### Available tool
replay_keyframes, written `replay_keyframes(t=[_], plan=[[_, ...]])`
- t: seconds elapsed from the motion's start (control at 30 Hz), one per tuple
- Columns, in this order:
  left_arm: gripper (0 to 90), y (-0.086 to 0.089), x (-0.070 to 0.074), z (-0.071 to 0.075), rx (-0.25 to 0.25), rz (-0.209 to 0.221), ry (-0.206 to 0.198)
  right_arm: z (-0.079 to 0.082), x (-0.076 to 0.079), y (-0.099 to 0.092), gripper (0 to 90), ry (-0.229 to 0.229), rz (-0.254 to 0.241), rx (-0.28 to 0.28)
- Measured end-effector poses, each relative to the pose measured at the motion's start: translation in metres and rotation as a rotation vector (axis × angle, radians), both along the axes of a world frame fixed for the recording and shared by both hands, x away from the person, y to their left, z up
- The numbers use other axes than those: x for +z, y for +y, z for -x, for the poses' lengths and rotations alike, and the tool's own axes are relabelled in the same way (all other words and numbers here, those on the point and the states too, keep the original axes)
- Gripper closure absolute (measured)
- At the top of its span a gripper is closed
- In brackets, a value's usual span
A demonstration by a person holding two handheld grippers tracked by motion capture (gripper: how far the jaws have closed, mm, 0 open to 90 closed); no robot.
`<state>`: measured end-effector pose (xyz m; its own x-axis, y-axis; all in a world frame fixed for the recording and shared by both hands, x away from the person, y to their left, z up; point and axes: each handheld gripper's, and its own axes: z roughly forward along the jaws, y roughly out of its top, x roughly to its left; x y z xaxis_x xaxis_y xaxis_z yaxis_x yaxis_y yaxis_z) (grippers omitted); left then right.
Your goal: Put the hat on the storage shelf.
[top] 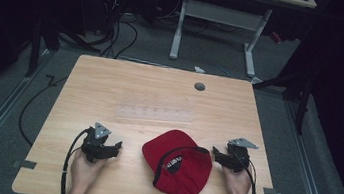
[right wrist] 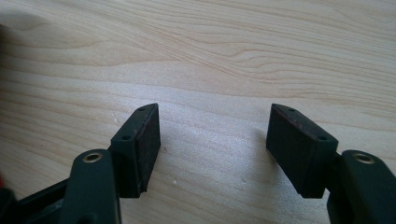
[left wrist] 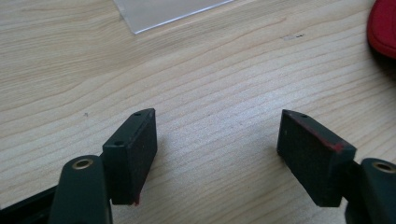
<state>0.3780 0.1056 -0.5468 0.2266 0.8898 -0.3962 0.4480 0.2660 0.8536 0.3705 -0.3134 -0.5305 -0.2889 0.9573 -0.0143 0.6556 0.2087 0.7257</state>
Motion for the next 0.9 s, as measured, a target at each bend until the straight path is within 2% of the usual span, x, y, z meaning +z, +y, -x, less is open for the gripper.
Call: replay_keyframes(t=[0.27, 0.47, 0.63, 0.7, 0.77, 0.9], plan=[[28.8, 0.0, 0.0, 0.0, -0.001, -0.003, 0.001, 0.002, 0.002, -0.001, 39.9, 0.001, -0.04, 0.0], [28.8, 0.0, 0.0, 0.0, -0.001, -0.001, 0.0, 0.007, 0.01, -0.005, 40.3, -0.036, -0.088, 0.015], [28.6, 0.0, 0.0, 0.0, -0.001, -0.001, 0.001, 0.013, 0.017, -0.006, 41.0, -0.039, -0.124, 0.021], [28.5, 0.0, 0.0, 0.0, -0.001, 0.0, 0.001, 0.017, 0.022, -0.009, 41.4, -0.052, -0.152, 0.034], [28.5, 0.0, 0.0, 0.0, -0.001, 0.0, 0.001, 0.018, 0.024, -0.01, 41.4, -0.063, -0.154, 0.045], [28.5, 0.0, 0.0, 0.0, -0.003, -0.003, 0.001, 0.027, 0.032, -0.009, 41.4, -0.075, -0.19, 0.07]])
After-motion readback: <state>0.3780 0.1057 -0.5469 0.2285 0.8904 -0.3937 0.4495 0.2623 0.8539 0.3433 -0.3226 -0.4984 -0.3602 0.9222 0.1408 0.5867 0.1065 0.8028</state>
